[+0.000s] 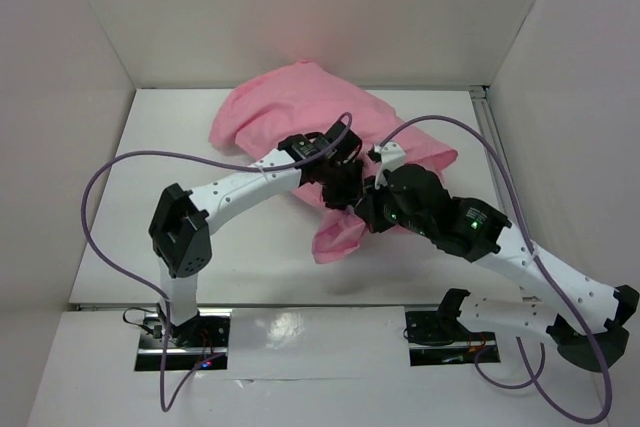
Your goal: Put the pillow into the pillowcase
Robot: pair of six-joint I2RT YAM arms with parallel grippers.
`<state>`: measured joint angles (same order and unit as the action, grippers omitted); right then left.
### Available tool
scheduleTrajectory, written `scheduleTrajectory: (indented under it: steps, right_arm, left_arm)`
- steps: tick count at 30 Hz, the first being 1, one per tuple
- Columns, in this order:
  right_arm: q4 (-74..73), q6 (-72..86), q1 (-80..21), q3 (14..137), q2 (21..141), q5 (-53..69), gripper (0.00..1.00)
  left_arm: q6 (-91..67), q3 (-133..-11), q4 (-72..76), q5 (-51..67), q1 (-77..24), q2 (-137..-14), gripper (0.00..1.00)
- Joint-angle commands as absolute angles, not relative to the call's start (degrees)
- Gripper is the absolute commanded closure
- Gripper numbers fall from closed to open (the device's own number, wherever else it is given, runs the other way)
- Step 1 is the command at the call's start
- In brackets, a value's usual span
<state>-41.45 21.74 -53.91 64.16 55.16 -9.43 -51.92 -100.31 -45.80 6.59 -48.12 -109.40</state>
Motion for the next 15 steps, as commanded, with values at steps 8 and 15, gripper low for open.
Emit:
scheduleTrajectory:
  steps: [8,15]
  right_arm:
    - [-35.2,25.6,-54.3,64.6,54.7,-7.4,1.00]
    - [-36.3,26.7,-48.8,60.7,55.7,-3.4,1.00]
  left_arm:
    - [-45.1,-88.1,-32.3,19.0,-41.9,-92.8,0.33]
    - [-45.6,-80.2,-32.3,25.0,-41.4,-85.2,0.02]
